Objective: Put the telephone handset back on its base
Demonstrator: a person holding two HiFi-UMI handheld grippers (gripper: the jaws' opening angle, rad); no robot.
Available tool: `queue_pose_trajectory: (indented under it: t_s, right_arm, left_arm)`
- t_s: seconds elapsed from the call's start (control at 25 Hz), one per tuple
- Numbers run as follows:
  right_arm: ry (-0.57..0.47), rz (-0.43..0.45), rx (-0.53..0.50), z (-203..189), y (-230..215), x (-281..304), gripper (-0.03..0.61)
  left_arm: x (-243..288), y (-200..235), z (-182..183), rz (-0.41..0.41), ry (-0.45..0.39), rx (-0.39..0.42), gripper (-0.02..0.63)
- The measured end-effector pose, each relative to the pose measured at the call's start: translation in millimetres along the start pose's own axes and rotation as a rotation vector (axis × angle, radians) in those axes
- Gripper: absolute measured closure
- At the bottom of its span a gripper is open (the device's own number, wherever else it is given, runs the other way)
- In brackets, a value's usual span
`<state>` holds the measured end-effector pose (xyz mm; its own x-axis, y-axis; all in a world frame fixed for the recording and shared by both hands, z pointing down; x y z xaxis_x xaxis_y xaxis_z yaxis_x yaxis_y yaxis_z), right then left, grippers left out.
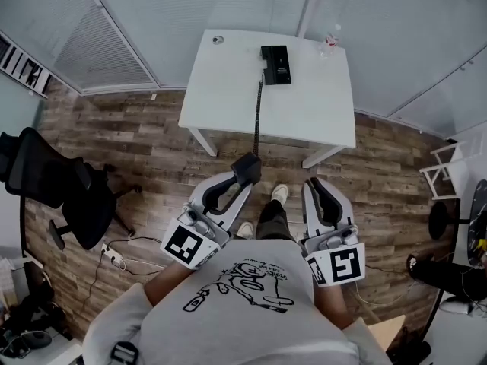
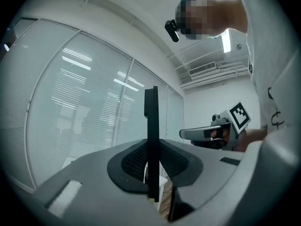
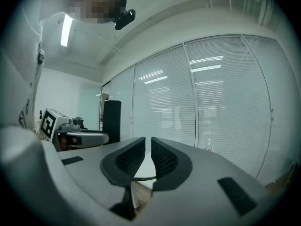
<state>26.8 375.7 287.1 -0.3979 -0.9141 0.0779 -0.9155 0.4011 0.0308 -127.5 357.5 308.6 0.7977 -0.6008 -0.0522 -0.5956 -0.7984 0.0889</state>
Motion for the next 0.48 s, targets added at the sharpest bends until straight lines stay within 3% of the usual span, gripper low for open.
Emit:
queue_pose_trajectory:
  t_s: [0.48]
  right_arm:
    - [0.01, -0.006, 0.033, -3, -109, 54, 0.546]
  left_arm:
    - [118, 31, -3, -0.006, 0.04, -0.022, 0.546]
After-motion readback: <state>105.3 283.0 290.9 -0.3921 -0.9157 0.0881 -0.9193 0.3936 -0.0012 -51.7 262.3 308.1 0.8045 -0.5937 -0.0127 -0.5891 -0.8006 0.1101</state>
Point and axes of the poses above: the fingertips, and each gripper's own axes: x forward along the fingers, y to its left, z out of its top, the point moved 3 cm from there along -x, backward along the fingers, and after that the axes turned 1 degree about -z, right-handed, at the moved point
